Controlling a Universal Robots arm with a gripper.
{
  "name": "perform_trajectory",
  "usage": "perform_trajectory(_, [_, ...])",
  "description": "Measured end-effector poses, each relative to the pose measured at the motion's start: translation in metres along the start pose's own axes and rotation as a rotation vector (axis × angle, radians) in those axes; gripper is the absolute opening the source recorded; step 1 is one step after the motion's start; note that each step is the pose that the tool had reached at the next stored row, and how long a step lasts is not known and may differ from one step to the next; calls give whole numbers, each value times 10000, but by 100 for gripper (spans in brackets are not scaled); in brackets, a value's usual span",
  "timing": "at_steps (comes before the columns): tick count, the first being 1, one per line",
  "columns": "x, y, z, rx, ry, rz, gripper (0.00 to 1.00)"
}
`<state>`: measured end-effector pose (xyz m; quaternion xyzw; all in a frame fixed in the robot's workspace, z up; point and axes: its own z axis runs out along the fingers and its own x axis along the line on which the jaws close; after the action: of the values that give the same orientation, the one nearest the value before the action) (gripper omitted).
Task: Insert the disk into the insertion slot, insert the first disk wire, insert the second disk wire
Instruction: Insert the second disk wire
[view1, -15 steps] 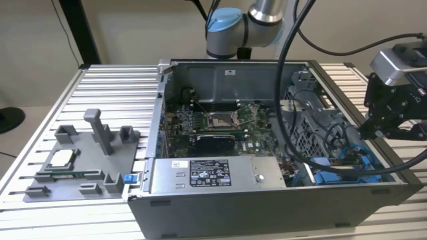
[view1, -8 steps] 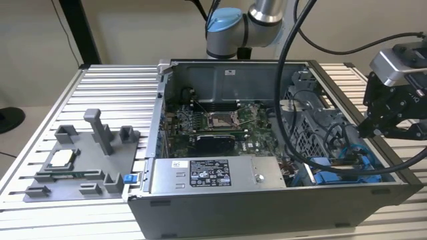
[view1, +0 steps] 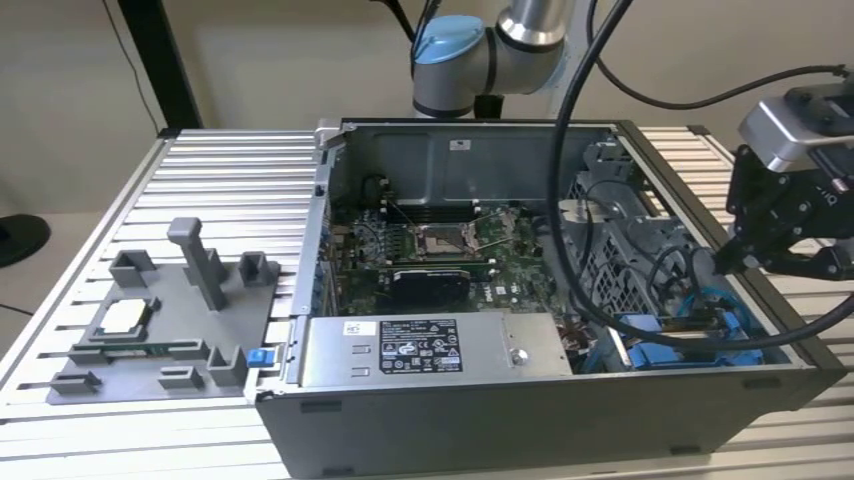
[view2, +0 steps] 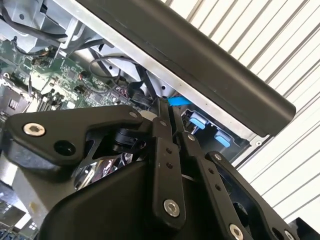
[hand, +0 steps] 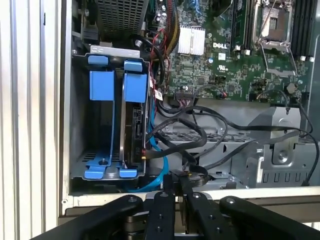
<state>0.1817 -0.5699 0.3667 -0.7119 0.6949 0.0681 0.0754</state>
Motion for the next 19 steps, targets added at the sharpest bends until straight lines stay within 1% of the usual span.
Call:
perform_trajectory(3, [-5, 16, -19, -5, 2, 1, 0])
perform_trajectory(9, [-27, 76, -119, -6, 2, 1, 0])
perform_trajectory(15, [-51, 186, -223, -6, 2, 2, 0])
perform_trajectory(19, [-61, 283, -261, -5, 1, 1, 0])
